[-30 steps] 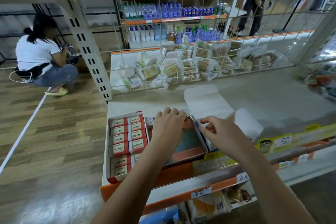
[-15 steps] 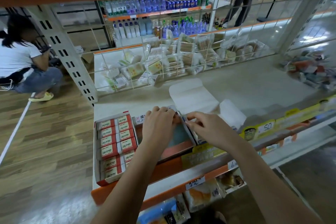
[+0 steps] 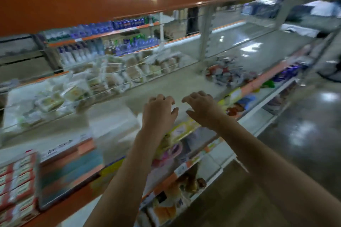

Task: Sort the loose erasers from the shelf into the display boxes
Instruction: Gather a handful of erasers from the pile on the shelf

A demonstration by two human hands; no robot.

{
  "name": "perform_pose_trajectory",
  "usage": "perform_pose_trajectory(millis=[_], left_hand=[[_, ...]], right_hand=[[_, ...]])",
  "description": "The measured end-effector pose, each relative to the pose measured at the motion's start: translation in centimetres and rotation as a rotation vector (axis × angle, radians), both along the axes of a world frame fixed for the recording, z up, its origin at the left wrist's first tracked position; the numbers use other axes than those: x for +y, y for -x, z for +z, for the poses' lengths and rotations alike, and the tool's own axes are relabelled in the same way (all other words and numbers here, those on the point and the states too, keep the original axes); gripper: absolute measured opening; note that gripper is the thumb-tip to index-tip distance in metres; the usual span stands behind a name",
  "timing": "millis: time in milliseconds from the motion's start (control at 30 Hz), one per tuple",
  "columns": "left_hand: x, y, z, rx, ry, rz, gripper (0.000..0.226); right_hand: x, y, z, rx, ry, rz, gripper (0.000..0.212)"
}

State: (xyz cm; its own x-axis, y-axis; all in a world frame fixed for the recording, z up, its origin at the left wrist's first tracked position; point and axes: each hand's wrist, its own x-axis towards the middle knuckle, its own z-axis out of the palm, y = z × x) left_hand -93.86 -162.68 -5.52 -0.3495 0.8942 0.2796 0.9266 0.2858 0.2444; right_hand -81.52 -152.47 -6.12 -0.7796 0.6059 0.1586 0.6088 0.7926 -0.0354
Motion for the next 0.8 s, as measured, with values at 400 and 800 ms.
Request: perform_pose_trajectory(millis=[400,800], left_hand=[[18.2,-14.4,-1.6,0.101,0.229,-0.173,0.056],[36.3,-13.3,-2.7,0.047,0.140,-0.122,0.036]], right_hand=[[13.5,-17.8,-2.8,0.015,0.123,-0.252,0.033],[31.7,-17.9,-3.3,0.096,0.222,-0.254,0.036]])
